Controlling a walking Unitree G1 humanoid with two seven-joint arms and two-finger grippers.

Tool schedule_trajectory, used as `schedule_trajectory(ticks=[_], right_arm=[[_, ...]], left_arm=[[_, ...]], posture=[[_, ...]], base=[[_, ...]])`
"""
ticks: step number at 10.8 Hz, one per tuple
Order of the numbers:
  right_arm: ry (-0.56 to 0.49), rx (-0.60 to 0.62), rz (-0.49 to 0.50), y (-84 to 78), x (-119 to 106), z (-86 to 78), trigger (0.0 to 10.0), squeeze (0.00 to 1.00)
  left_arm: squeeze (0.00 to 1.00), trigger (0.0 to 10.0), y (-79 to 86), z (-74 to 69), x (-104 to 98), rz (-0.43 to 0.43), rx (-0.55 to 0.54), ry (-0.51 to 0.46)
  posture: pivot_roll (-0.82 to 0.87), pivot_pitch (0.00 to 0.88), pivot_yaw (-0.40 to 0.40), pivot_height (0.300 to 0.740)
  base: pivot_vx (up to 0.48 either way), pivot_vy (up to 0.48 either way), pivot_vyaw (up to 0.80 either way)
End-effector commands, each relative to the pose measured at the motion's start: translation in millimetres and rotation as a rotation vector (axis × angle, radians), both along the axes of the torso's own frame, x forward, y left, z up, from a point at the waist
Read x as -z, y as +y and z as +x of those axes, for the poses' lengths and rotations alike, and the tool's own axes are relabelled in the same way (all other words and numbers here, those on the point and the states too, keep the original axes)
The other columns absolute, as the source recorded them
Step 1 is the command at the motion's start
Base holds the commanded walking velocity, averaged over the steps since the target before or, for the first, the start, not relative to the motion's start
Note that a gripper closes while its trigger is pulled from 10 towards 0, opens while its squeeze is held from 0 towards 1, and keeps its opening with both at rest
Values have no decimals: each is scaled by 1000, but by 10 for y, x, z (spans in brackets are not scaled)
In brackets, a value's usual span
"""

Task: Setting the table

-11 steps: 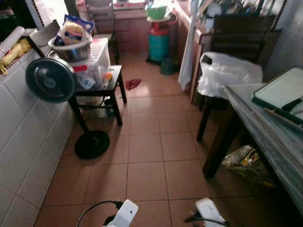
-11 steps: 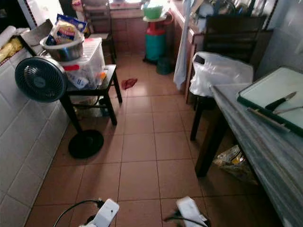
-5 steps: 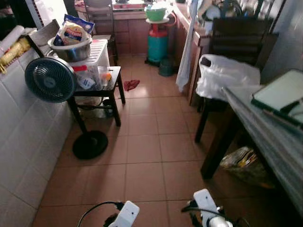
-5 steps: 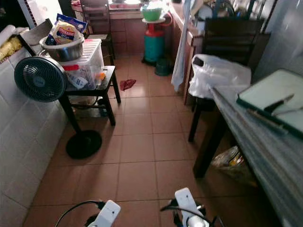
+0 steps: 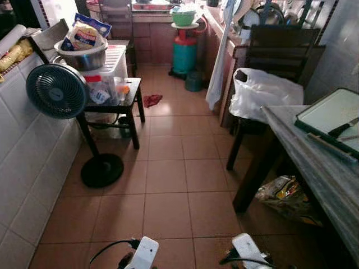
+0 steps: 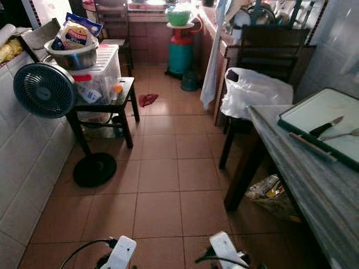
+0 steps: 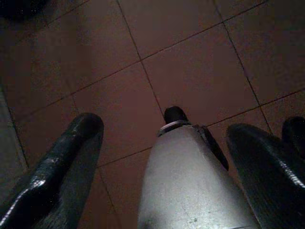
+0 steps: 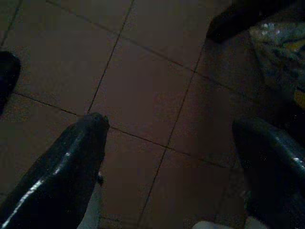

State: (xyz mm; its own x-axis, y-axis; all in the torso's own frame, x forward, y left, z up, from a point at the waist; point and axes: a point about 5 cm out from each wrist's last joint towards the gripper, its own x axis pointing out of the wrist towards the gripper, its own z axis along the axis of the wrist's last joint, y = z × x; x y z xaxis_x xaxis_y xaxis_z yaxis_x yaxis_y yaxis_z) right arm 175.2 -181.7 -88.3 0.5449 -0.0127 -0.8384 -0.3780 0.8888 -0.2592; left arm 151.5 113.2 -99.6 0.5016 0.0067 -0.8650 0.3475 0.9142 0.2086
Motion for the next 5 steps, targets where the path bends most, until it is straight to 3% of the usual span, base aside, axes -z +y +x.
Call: schedule_trajectory(ticks=[1,2,5], right_arm=[[-10,-14,6,29,-24,60,10000,0],[-18,-52,10,100,-36,98,10000,0],[-19,-91,13,174,-32,99,10000,0]], left_arm=[[0,10000,-469,-307,50,-87,7,115],[0,10000,285,-415,146,-23,-13,126],[0,10000,320,-476,161,-5,26,142]], posture=[[129,0,-40,740],[130,0,-43,740],[135,0,-39,740]], base=[[0,322,0],[0,337,0],[0,480,0]])
